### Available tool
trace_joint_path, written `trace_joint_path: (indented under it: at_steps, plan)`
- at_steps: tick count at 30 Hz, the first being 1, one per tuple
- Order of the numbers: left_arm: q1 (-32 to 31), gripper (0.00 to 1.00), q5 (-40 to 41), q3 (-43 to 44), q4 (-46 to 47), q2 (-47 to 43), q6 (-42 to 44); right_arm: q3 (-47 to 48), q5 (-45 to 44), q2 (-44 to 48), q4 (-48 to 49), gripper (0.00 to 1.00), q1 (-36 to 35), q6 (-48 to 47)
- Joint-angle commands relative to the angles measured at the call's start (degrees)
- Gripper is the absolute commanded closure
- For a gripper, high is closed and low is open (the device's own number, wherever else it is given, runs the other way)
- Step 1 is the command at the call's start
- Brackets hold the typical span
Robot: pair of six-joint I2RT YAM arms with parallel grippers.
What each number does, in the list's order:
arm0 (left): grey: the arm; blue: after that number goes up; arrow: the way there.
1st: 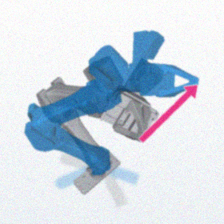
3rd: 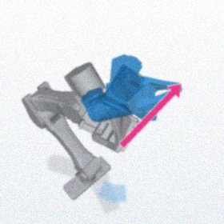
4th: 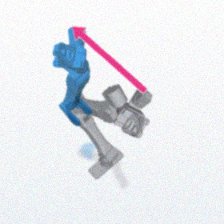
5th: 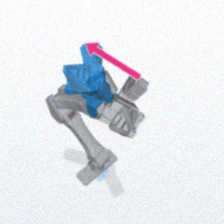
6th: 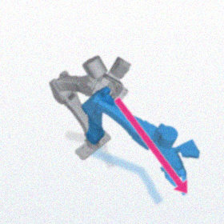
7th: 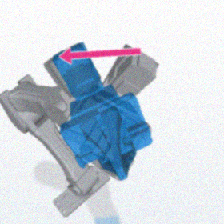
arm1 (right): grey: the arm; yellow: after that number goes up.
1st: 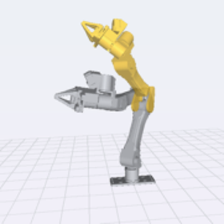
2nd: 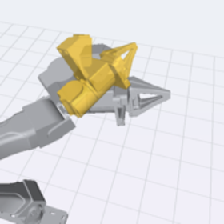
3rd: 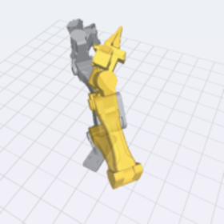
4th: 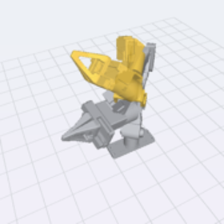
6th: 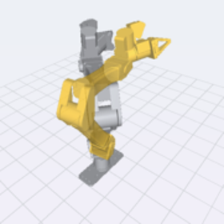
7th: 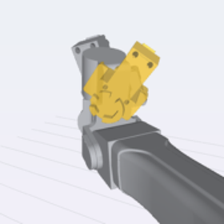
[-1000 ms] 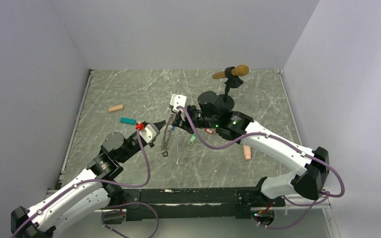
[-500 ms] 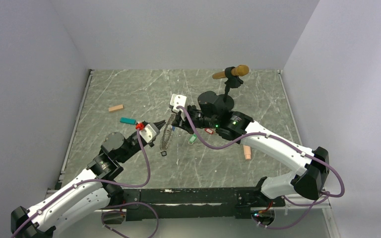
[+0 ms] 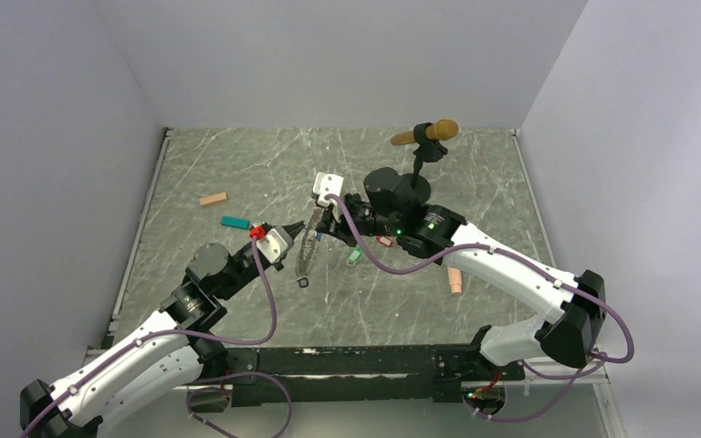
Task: Put the keys on the keyring
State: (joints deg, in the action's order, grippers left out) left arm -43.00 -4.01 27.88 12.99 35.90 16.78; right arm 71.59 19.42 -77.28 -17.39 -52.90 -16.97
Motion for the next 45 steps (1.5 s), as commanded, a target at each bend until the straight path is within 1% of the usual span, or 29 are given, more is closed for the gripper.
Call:
trace_joint_path:
  at_steps: [1,25,45]
  plan:
    - [-0.3,1.0,0.1,1.5,3.7,-0.5,-0.9,0.2,-0.5,0.2,3.2,1.0,-0.2,1.5]
    - [-0.3,1.0,-0.8,1.5,3.9,-0.5,-1.3,0.2,-1.1,-0.4,4.0,1.0,-0.3,1.8]
    - [-0.3,1.0,-3.1,1.7,3.6,-0.6,-2.1,0.5,-1.7,-0.9,4.7,1.0,-0.8,1.9]
